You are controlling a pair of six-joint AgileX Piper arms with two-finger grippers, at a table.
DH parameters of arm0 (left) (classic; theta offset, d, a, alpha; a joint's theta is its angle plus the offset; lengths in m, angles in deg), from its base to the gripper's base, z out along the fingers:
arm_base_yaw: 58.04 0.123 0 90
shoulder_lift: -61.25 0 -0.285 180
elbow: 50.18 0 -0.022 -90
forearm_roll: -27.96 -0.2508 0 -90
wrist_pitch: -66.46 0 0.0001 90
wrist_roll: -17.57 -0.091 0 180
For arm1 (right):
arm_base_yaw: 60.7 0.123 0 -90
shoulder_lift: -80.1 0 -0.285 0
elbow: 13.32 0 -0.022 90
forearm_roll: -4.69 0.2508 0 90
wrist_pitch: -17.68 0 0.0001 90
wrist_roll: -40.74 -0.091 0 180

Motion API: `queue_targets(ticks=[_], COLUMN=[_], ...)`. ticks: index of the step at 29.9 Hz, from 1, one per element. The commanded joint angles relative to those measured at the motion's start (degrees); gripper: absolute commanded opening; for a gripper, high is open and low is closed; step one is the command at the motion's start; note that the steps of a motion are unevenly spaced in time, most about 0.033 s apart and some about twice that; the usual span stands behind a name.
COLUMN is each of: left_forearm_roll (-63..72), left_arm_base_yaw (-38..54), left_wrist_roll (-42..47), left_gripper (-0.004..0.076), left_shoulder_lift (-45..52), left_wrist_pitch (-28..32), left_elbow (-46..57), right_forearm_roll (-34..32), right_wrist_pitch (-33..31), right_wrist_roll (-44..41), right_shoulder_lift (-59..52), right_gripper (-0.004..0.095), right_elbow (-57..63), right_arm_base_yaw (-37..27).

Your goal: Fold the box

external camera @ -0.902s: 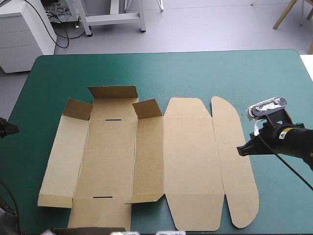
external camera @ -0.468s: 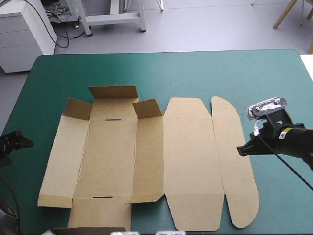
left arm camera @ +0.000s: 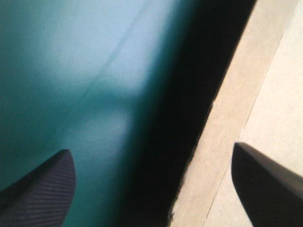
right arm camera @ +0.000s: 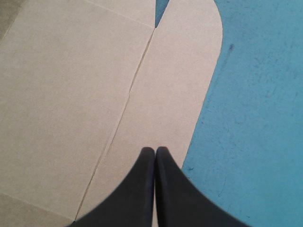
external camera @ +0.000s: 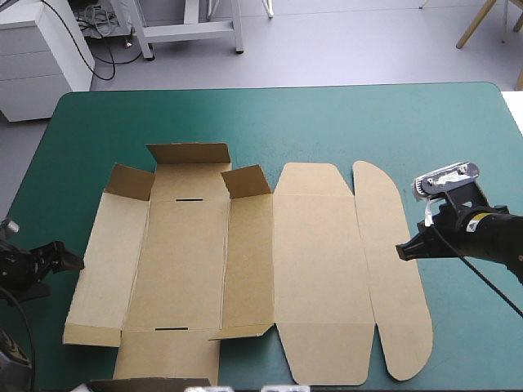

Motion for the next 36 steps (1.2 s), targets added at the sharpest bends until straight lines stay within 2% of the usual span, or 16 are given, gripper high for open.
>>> queue_targets(ticks=[1, 13, 19, 27, 36], left_forearm_roll=[1.11, -2.91, -2.78, 1.34, 4.64], left_arm_base_yaw=[-2.64, -12.32, -16.48, -16.82, -16.82], left_wrist_roll=[-0.69, 2.4, 2.75, -1.63, -4.03], left_gripper=[0.0634, 0.0634, 0.0634, 0.0634, 0.0621], left_shoulder_lift=[2.11, 2.11, 2.11, 2.11, 2.11], left_wrist_pitch=[-4.82, -5.39, -5.39, -5.39, -5.39], left_elbow=[-0.97, -0.75, 3.68, 8.56, 8.72], right_forearm_roll=[0.6, 0.6, 0.6, 0.73, 1.25], right_wrist_pitch=[2.49, 2.44, 2.44, 2.44, 2.44], right_wrist_roll=[0.22, 0.22, 0.22, 0.22, 0.22], right_shoulder_lift=[-0.64, -0.64, -0.64, -0.64, -0.64], right_gripper=[-0.0019, -0.0019, -0.0019, -0.0019, -0.0019], right_elbow=[-1.55, -1.55, -1.55, -1.55, -1.55], right_arm_base_yaw=[-0.52, -0.52, -0.52, -0.52, -0.52])
